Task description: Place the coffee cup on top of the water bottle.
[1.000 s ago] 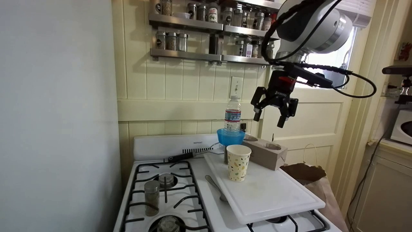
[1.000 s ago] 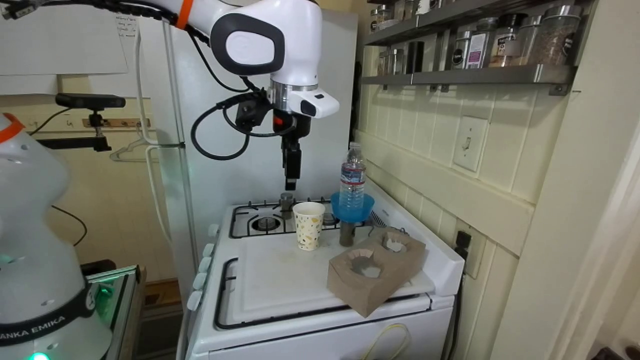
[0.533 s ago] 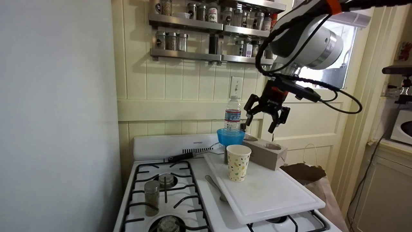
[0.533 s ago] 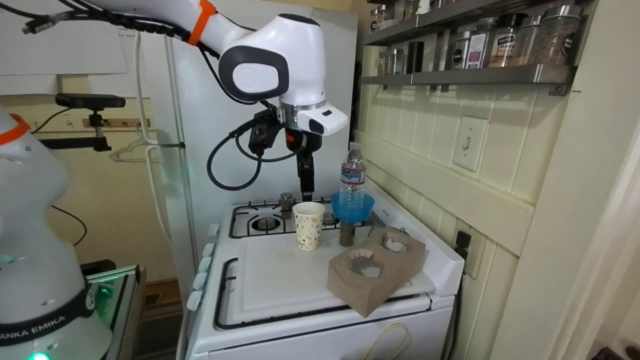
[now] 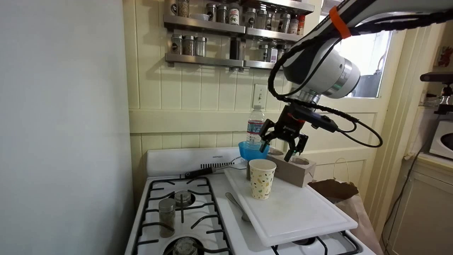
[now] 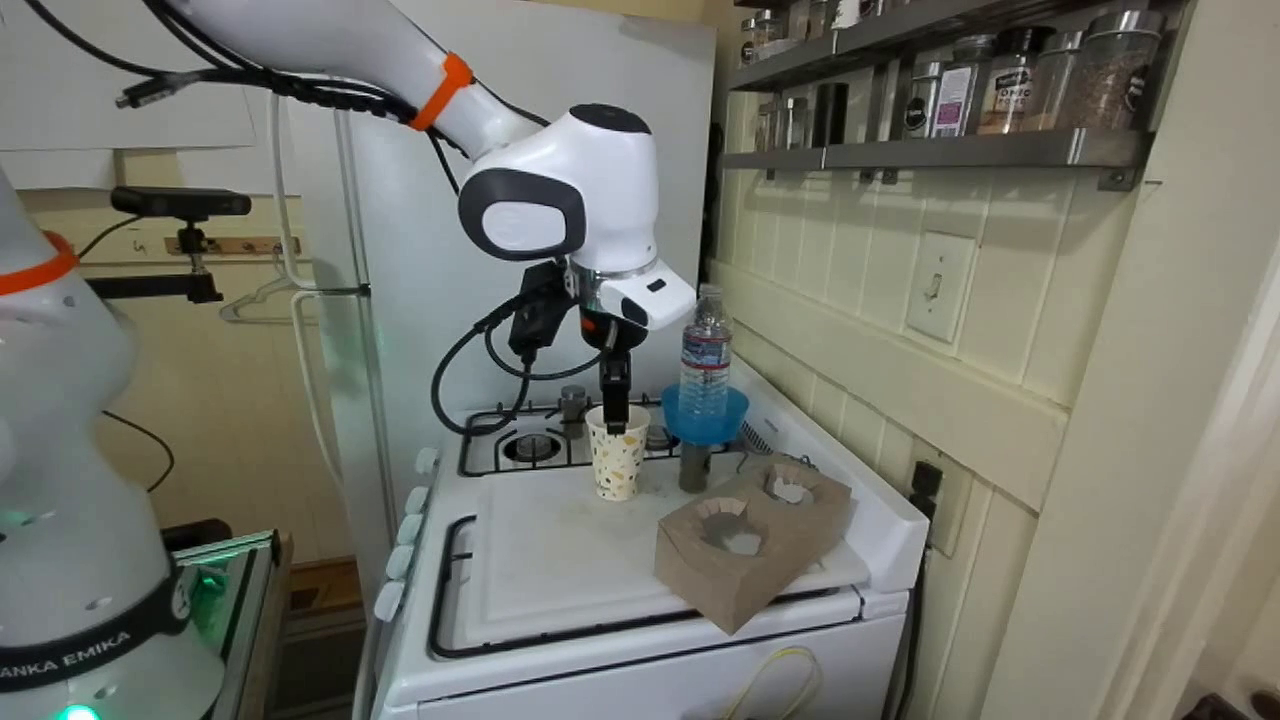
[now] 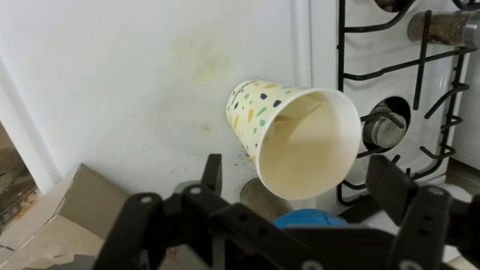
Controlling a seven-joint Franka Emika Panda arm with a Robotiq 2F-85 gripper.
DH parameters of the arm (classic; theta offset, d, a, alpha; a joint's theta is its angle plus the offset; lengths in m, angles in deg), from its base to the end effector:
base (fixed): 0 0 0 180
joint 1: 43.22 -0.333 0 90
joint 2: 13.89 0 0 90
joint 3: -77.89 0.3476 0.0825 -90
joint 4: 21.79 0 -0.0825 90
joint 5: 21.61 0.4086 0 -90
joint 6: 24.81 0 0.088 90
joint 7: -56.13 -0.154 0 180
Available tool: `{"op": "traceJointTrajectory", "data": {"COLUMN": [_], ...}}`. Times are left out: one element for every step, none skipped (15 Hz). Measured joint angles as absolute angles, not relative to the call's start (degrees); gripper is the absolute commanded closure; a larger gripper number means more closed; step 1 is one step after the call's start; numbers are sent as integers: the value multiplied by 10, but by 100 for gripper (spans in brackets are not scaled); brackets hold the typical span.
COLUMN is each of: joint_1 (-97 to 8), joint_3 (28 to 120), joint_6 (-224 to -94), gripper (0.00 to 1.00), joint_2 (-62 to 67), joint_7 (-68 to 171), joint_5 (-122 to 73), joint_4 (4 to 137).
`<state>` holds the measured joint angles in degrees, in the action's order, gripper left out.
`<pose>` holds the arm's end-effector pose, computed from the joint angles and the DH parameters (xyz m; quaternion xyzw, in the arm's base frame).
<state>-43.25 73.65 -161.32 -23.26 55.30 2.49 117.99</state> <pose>0.4956 -0.0189 0.3463 -0.9685 0.1862 -0.0555 0.1558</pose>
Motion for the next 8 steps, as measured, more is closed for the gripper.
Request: {"op": "traceJointTrajectory", "data": {"joint_1": [-433, -433, -433, -433, -433, -433, -433, -433], "joint_3": [738, 739, 739, 739, 740, 740, 740, 740], "joint_6": [-1618, -1620, -1621, -1621, -1621, -1621, -1621, -1621], "gripper": [6, 8, 12, 18, 25, 32, 45, 52], "joint_2": [-228, -225, -222, -221, -220, -220, -219, -219], "joint_7": [553, 553, 552, 552, 551, 551, 551, 550], "joint_5": [29, 33, 36, 38, 39, 40, 41, 42], "joint_4": [1181, 1181, 1182, 1182, 1183, 1184, 1185, 1187]}}
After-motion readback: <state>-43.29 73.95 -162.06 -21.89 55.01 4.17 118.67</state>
